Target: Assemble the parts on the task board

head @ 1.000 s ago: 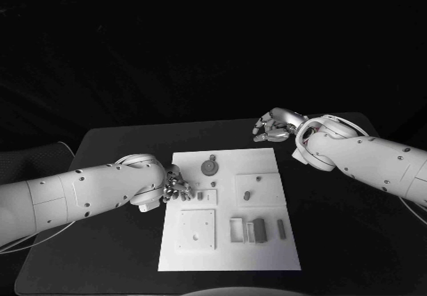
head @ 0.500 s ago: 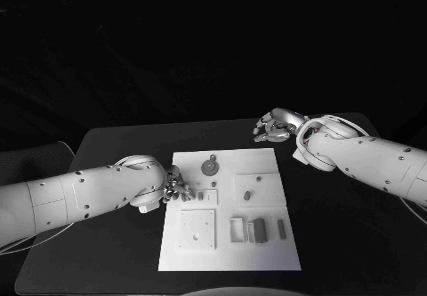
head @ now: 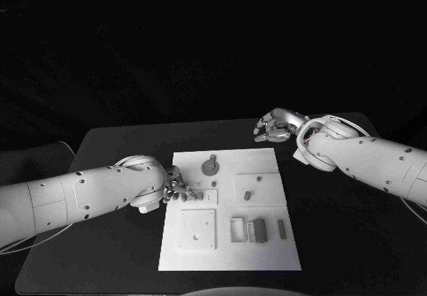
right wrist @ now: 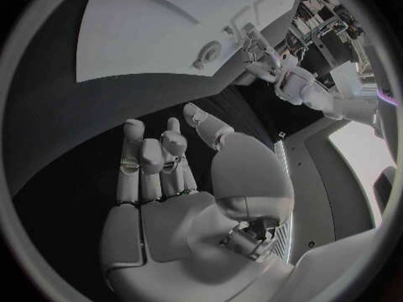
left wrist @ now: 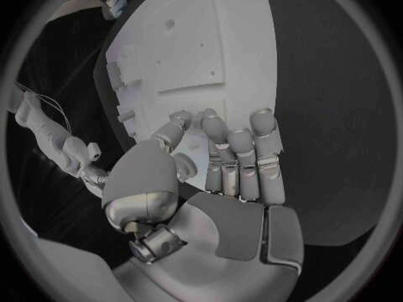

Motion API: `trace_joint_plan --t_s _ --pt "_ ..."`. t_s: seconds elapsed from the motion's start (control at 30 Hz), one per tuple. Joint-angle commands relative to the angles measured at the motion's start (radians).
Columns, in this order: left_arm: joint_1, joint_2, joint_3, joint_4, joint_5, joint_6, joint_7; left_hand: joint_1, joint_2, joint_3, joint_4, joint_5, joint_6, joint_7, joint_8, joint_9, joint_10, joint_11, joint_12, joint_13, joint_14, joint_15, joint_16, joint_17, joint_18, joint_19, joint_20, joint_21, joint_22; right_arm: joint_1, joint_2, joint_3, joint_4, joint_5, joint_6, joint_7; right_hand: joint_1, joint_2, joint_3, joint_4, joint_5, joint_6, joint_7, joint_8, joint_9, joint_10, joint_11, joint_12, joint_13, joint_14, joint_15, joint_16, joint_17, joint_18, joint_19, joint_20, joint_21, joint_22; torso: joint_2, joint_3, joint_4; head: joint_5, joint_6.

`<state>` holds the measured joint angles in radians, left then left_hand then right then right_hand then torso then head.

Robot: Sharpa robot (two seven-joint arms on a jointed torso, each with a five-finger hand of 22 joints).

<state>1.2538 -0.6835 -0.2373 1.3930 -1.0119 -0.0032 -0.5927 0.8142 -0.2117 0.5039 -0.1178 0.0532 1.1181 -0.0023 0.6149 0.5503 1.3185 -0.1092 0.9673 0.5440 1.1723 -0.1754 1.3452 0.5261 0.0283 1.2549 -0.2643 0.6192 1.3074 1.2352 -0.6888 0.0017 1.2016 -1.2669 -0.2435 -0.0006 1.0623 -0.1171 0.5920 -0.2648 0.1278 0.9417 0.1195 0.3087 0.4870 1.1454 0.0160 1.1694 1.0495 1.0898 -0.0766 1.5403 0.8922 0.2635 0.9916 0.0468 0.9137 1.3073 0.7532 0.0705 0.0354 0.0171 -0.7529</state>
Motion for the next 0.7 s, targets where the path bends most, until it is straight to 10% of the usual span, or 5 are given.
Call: trace_joint_plan --t_s 0.03,0.7 --pt "-0.001 0.001 0.0 0.001 -0.006 -0.009 0.009 -0.012 0.006 -0.014 -0.002 -0.004 -0.006 -0.001 0.003 0.003 -0.005 -0.002 0.007 0.001 -0.006 -0.002 0.006 0.0 0.012 0.0 -0.004 -0.004 0.004 -0.001 0.0 0.0 0.001 -0.001 0.012 0.003 -0.011 -0.002 -0.002 0.006 0.004 0.0 0.009 -0.006 0.002 -0.007 0.001 0.0 -0.001 0.002 -0.007 -0.004 -0.001 -0.002 -0.006 0.003 -0.007 0.017 0.0 0.0003 -0.0005 0.0 0.002" --pt "0.006 -0.065 0.005 0.036 0.067 -0.069 0.039 -0.041 -0.001 -0.032 0.028 -0.004 -0.027 0.004 -0.003 0.0 -0.016 0.002 0.001 -0.002 -0.017 -0.005 0.001 -0.005 0.013 -0.009 -0.004 -0.014 0.0 -0.002 -0.002 0.0 -0.002 -0.001 0.011 0.003 -0.012 -0.003 -0.002 0.008 0.004 -0.001 0.01 -0.007 0.002 -0.007 0.002 0.0 -0.002 0.002 -0.007 -0.004 -0.002 -0.002 -0.006 0.003 -0.007 0.017 0.0 0.0001 -0.0004 -0.003 0.012"
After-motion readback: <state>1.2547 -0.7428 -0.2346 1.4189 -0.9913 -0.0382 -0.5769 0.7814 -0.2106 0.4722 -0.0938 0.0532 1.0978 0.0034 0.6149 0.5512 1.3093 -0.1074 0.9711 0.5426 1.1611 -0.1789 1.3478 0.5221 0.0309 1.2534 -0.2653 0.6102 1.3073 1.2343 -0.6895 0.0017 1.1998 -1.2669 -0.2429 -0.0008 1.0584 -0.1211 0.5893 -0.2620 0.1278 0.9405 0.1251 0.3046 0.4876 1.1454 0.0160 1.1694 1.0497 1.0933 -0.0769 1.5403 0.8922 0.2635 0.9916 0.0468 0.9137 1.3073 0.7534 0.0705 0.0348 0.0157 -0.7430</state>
